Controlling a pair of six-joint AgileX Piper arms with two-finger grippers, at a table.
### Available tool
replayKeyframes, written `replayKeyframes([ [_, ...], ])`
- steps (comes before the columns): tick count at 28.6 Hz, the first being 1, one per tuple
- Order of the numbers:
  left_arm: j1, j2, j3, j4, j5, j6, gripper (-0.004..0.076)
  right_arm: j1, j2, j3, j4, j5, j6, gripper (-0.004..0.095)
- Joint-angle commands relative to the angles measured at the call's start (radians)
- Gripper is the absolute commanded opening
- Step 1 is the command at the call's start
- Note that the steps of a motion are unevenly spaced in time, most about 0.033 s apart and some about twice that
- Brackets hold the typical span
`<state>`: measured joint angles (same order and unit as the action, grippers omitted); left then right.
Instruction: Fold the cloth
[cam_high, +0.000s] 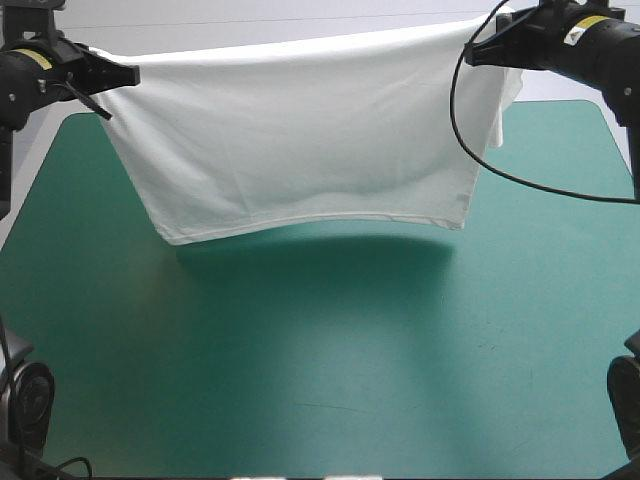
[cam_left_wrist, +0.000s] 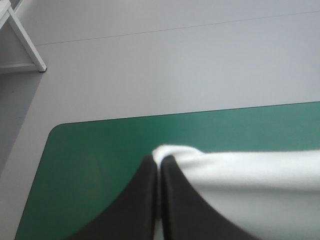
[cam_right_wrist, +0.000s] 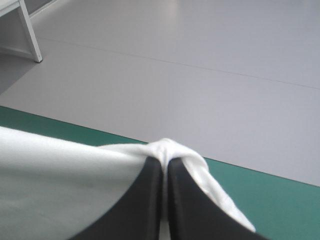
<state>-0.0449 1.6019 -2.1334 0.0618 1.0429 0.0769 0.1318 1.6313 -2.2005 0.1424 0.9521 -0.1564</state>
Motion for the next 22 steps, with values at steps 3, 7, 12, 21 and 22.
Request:
replayKeyframes([
  [3, 0.001, 0.087, -0.053, -0.003, -0.335, 0.001, -0.0008, -0.003, 0.086, -0.029, 0.050, -0.391, -0.025, -0.0019],
  [7, 0.001, 0.165, -0.175, -0.016, -0.382, 0.001, -0.0008, -0.003, 0.150, -0.043, 0.067, -0.603, -0.027, -0.0019],
  [12, 0.001, 0.228, -0.322, -0.016, -0.264, 0.010, -0.0008, -0.003, 0.168, -0.087, 0.067, -0.542, -0.044, -0.0019],
  [21, 0.001, 0.314, -0.334, -0.029, 0.024, 0.059, -0.0008, -0.024, 0.234, -0.085, 0.067, -0.172, -0.046, -0.0019],
  [22, 0.001, 0.337, -0.334, -0.031, 0.072, 0.070, -0.0008, -0.026, 0.250, -0.085, 0.067, -0.111, -0.046, -0.0019],
])
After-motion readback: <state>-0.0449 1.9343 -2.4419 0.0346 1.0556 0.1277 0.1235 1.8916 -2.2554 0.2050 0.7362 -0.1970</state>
